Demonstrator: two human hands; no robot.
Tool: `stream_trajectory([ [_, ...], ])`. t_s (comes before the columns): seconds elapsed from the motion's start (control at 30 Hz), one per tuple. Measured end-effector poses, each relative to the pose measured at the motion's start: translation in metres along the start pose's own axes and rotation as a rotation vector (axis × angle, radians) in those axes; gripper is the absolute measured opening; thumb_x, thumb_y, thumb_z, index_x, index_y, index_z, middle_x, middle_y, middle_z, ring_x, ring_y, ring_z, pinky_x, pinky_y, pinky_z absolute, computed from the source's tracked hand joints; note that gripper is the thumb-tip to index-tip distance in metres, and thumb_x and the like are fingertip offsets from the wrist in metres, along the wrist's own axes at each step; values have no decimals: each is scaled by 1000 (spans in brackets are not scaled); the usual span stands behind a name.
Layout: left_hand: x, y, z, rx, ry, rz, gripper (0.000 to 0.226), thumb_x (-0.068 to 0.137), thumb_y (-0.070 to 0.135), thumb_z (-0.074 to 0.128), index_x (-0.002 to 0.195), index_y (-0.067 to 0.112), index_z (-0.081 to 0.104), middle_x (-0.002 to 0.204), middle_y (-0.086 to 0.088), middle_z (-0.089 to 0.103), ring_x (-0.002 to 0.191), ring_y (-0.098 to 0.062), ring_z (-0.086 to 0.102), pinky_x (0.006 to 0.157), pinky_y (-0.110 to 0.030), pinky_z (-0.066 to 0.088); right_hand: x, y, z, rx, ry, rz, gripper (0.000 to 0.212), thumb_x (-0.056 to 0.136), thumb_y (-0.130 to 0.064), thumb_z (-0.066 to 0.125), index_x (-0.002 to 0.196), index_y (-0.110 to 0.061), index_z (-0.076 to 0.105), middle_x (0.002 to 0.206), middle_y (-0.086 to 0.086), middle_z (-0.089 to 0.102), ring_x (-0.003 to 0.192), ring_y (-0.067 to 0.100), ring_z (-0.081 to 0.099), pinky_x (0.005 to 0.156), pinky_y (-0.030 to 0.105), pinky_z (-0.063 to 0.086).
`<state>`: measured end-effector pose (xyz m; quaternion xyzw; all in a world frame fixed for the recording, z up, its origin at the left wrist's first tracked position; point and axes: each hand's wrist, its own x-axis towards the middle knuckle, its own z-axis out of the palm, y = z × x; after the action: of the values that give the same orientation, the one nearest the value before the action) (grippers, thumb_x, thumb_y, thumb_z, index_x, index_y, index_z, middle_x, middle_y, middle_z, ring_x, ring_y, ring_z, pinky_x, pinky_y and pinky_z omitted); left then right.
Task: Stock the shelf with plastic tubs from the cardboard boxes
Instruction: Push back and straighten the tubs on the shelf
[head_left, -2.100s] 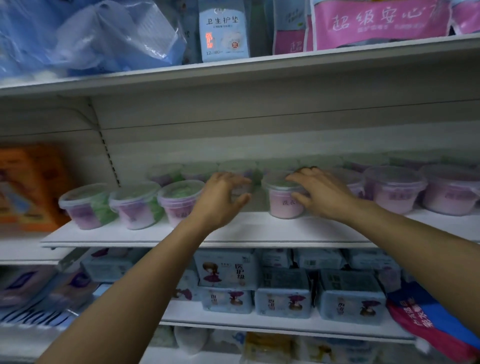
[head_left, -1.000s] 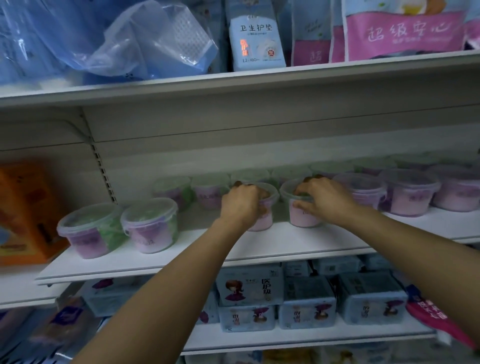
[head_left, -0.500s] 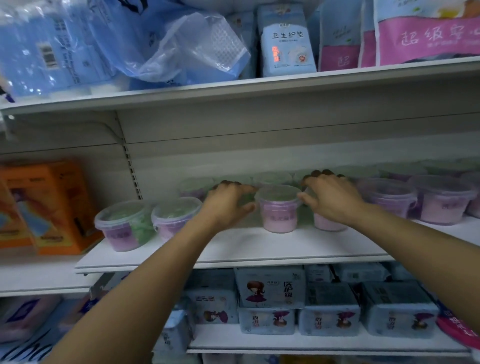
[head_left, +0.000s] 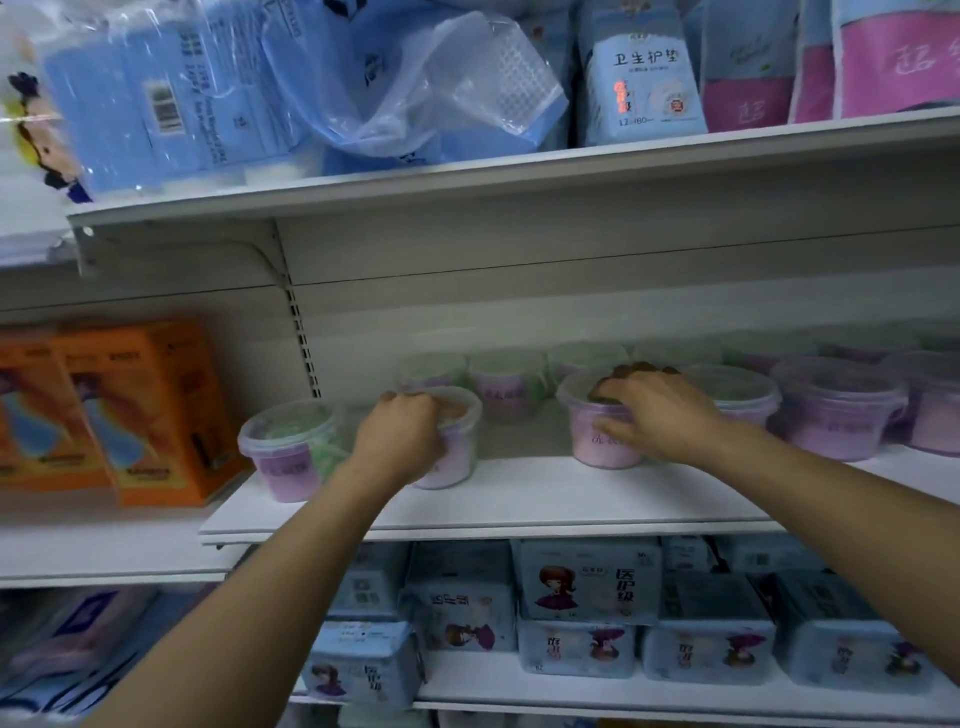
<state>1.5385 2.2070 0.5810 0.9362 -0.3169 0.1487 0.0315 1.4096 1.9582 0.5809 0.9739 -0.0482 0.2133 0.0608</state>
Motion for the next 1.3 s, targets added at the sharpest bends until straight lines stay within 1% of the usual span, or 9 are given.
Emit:
stream_trajectory([
  [0.13, 11, 32, 10, -27, 71, 45, 39, 81, 23, 63, 120, 25, 64, 106, -6, 69, 98, -29, 63, 69, -33, 48, 0, 1, 1, 34, -18, 4, 29, 89, -40, 56, 113, -25, 62, 98, 0, 63, 84, 20, 59, 76, 33, 49],
  [0.3, 25, 56, 15, -73, 157, 109, 40, 85, 28, 62, 124, 36, 60, 105, 0, 69, 96, -26, 62, 71, -31, 50, 2, 1, 1, 50, -24, 22, 27, 89, -36, 56, 113, -25, 63, 97, 0, 63, 84, 21, 59, 72, 31, 48],
  [0.63, 27, 64, 17, -111, 165, 143, 39, 84, 32, 61, 123, 34, 60, 108, 2, 68, 96, -25, 62, 72, -32, 51, 3, -2, 1, 42, -28, 39, 29, 90, -37, 56, 116, -24, 62, 100, 1, 64, 86, 21, 60, 73, 32, 50],
  [0.77, 27, 50, 24, -247, 45, 202, 55, 83, 44, 62, 135, 36, 48, 131, 5, 57, 113, -25, 55, 89, -42, 51, 5, -5, -2, 0, -57, 59, 30, 90, -41, 53, 113, -23, 61, 98, 1, 63, 85, 21, 60, 69, 30, 47],
  [0.9, 15, 28, 22, -417, 21, 242, 68, 83, 47, 65, 143, 34, 37, 153, 4, 34, 133, -25, 39, 108, -46, 37, 9, -21, -4, -79, -48, 102, 43, 92, -48, 46, 121, -18, 54, 112, 6, 61, 97, 25, 57, 79, 35, 46],
  [1.0, 5, -9, 11, -272, 97, 164, 65, 85, 55, 58, 143, 38, 34, 153, 6, 34, 137, -27, 32, 112, -54, 25, 12, -40, -3, -41, 51, 78, 53, 94, -52, 41, 134, -18, 43, 126, 8, 55, 113, 26, 52, 86, 38, 43],
  [1.17, -10, -90, -3, -197, 125, -71, 59, 85, 59, 54, 139, 42, 36, 150, 3, 39, 139, -27, 29, 113, -63, 13, 25, -70, -1, 68, -3, -71, 51, 94, -43, 46, 139, -21, 38, 133, 5, 49, 119, 23, 45, 90, 36, 38],
  [1.23, -14, -113, -6, -201, 81, -156, 58, 84, 61, 54, 137, 43, 38, 148, 2, 42, 134, -28, 38, 111, -61, 21, 31, -78, -1, 59, -24, -97, 47, 92, -42, 49, 134, -22, 44, 128, 5, 53, 113, 23, 48, 88, 36, 39],
  [1.3, -21, -127, -8, -327, 20, -185, 55, 84, 59, 57, 133, 41, 44, 145, 0, 46, 119, -27, 54, 104, -53, 39, 37, -84, 1, 44, -32, -104, 39, 91, -41, 50, 126, -22, 51, 119, 4, 57, 104, 22, 51, 85, 36, 42],
])
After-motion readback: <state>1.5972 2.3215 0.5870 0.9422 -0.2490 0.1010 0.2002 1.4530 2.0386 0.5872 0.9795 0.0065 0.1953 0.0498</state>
